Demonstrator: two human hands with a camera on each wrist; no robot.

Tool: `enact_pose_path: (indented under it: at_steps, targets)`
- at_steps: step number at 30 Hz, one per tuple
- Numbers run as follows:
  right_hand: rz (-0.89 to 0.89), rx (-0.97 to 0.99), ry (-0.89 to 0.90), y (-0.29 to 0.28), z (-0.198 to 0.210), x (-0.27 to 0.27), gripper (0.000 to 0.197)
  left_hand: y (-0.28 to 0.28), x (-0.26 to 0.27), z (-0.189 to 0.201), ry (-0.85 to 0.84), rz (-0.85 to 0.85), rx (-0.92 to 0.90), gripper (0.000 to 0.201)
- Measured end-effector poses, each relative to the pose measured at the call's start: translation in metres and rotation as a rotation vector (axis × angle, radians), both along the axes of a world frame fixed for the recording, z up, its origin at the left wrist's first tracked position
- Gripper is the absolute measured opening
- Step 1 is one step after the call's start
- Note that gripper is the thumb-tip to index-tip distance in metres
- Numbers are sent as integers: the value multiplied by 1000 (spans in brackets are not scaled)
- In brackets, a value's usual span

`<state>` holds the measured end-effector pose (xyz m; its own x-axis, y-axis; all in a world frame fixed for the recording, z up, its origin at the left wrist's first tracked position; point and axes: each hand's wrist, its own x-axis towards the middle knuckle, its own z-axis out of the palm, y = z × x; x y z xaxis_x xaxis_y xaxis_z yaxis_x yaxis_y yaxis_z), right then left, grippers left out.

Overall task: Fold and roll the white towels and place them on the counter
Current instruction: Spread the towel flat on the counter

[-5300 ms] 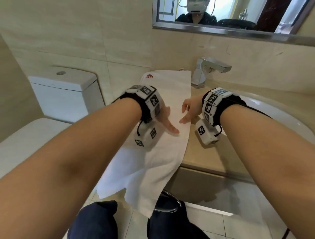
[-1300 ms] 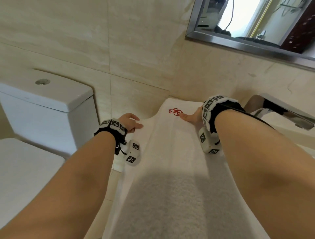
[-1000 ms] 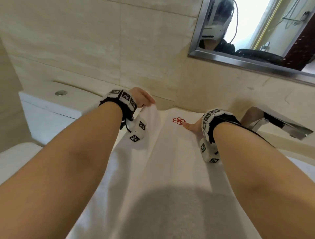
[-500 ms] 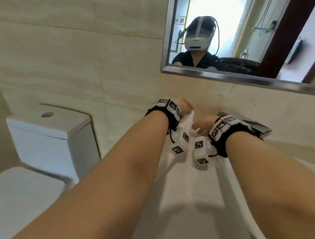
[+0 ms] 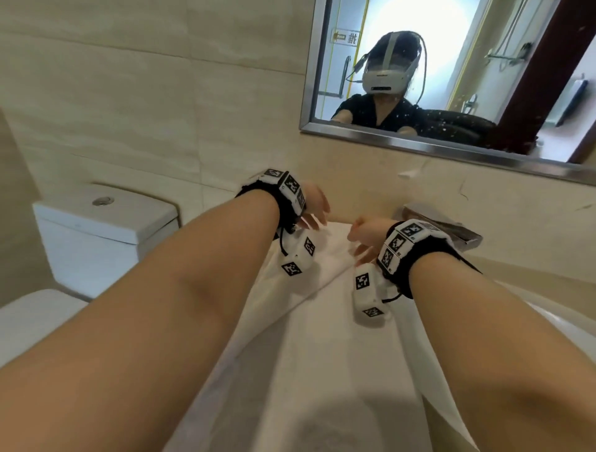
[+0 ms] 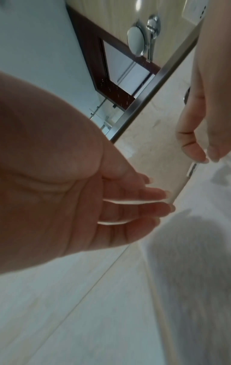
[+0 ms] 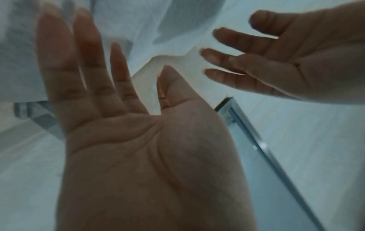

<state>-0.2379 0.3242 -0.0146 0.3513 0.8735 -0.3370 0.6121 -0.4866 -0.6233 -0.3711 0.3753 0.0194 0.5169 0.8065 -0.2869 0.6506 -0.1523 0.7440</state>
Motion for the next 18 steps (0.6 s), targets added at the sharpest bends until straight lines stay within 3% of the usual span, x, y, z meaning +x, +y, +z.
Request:
enact_pose_path:
  at_steps: [4,7,10,12,15,18]
  targets:
    - [184,-71,-155,-7,-2,-28,27,-21,-49,-10,173,-22,-71,28]
    - [215,-175,-157,-7,-12,-40,39,-46,-72,-19,206,27,-80,28]
    - [233,-113,-106,-24,-14,-63,4,-69,-88,-28,210,54,-66,30]
    - [291,-127,-84,-44,-10,-82,5,-86,-97,-30,227,59,-56,31]
    - [321,-121,-60,-60,-12,-101,34,-102,-109,-35,308,79,46,35]
    - [317,-63,39,-73,-12,-122,39,-111,-122,-43,407,47,122,37]
